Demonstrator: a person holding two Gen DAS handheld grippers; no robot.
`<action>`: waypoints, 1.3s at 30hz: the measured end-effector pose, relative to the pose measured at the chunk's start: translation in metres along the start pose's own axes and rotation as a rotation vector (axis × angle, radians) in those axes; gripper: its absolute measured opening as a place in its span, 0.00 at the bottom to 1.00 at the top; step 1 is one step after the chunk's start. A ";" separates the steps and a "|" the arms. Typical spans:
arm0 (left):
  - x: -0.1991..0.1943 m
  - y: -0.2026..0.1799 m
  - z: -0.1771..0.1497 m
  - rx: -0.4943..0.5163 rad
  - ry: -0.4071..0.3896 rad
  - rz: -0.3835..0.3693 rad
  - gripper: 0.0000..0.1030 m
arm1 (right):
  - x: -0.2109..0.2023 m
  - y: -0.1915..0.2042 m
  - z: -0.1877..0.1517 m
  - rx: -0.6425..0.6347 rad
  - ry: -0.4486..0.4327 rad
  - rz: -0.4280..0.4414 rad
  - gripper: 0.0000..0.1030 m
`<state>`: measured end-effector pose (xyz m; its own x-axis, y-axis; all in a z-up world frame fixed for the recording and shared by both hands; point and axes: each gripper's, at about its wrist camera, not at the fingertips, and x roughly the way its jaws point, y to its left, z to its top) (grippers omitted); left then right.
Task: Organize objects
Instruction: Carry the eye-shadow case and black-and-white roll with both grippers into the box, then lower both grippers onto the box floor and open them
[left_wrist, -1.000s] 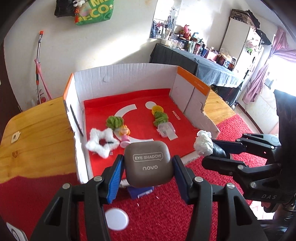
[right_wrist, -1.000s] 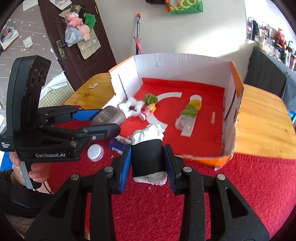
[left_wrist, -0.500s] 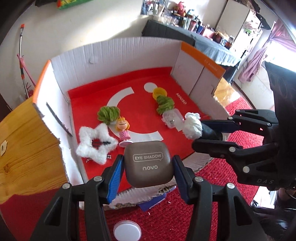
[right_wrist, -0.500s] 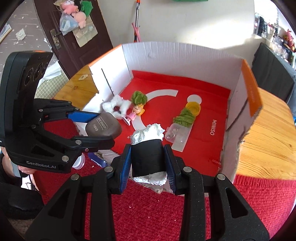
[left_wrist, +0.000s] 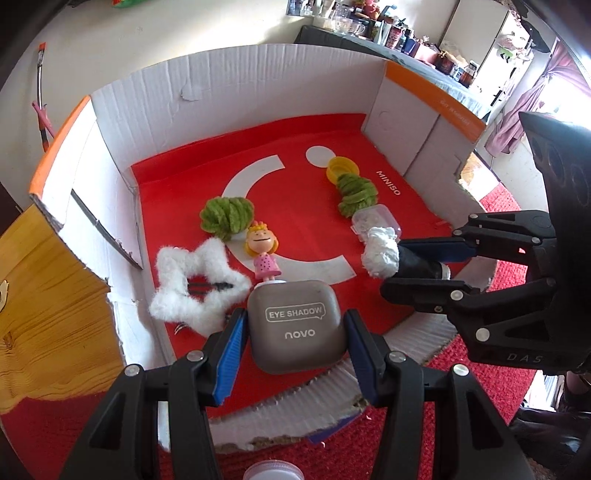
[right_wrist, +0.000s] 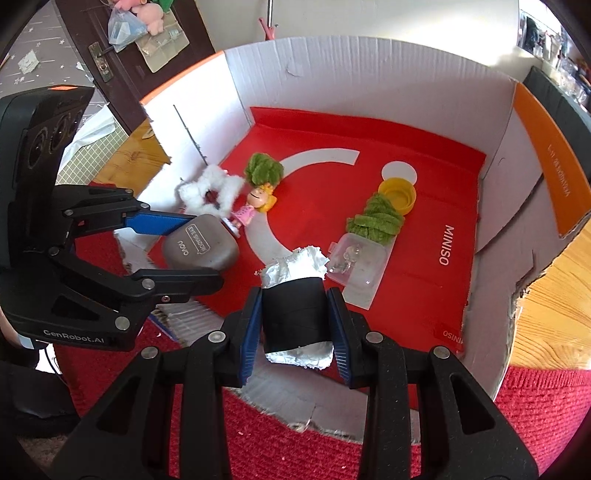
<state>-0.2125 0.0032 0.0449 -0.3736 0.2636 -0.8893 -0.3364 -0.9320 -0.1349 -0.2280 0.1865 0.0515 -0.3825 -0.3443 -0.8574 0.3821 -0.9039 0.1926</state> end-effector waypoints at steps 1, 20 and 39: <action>0.002 0.000 0.000 -0.002 -0.001 0.004 0.53 | 0.001 -0.001 0.000 0.004 0.002 -0.001 0.32; 0.018 0.005 0.008 -0.042 -0.061 0.086 0.53 | 0.005 -0.026 -0.003 0.060 -0.076 -0.091 0.32; 0.018 0.007 0.009 -0.063 -0.082 0.098 0.54 | 0.007 -0.024 -0.001 0.064 -0.088 -0.100 0.33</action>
<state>-0.2294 0.0033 0.0313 -0.4726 0.1873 -0.8612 -0.2405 -0.9675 -0.0784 -0.2392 0.2060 0.0403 -0.4895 -0.2698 -0.8292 0.2852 -0.9482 0.1402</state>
